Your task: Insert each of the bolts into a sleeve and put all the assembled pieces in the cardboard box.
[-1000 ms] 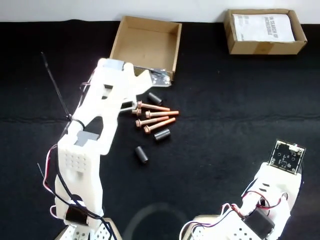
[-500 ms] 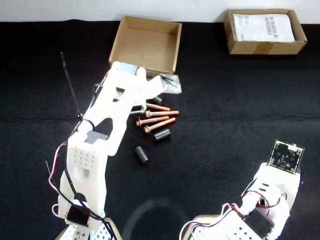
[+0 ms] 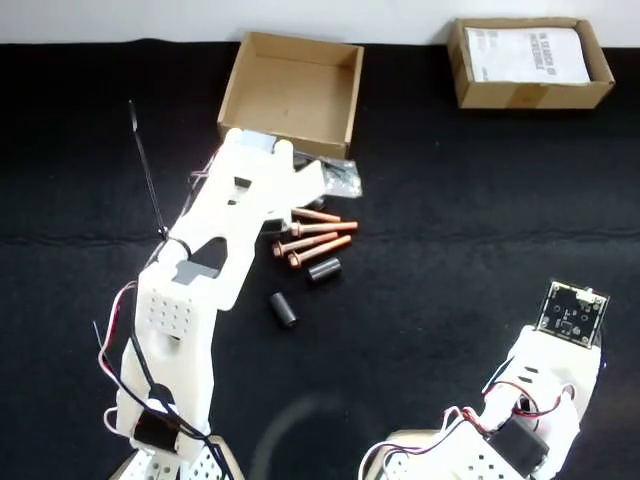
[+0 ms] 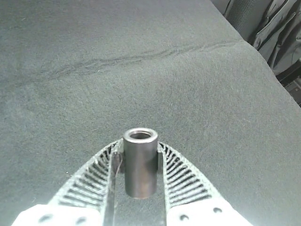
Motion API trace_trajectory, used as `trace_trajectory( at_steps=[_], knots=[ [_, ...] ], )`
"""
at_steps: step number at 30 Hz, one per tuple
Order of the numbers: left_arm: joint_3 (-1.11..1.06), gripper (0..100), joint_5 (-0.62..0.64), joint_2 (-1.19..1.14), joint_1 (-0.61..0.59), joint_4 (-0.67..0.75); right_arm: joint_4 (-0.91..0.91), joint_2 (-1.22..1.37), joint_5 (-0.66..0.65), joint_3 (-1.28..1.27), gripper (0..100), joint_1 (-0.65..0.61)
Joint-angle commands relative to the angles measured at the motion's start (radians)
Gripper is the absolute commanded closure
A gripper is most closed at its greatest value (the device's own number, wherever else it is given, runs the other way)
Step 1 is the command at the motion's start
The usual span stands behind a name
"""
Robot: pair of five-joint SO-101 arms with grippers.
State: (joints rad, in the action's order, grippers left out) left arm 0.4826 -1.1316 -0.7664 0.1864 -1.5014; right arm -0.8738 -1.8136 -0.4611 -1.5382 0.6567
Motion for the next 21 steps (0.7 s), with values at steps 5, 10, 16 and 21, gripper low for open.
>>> trace_trajectory(
  at_steps=[5,10,16,21],
  knots=[
    [0.189,99,0.095,0.225,0.001,-0.267,0.018,-0.007,-0.008,0.015,99.2,-0.074],
    [0.2,99,0.442,0.521,0.038,-0.267,0.016,-0.008,-0.005,0.036,99.2,-0.14],
    [0.177,99,0.64,0.862,0.091,-0.267,0.016,-0.008,0.292,0.183,99.2,-0.346],
    [0.027,99,0.695,1.09,0.096,-0.265,0.018,-0.008,0.557,0.263,99.2,-0.604]
  ],
)
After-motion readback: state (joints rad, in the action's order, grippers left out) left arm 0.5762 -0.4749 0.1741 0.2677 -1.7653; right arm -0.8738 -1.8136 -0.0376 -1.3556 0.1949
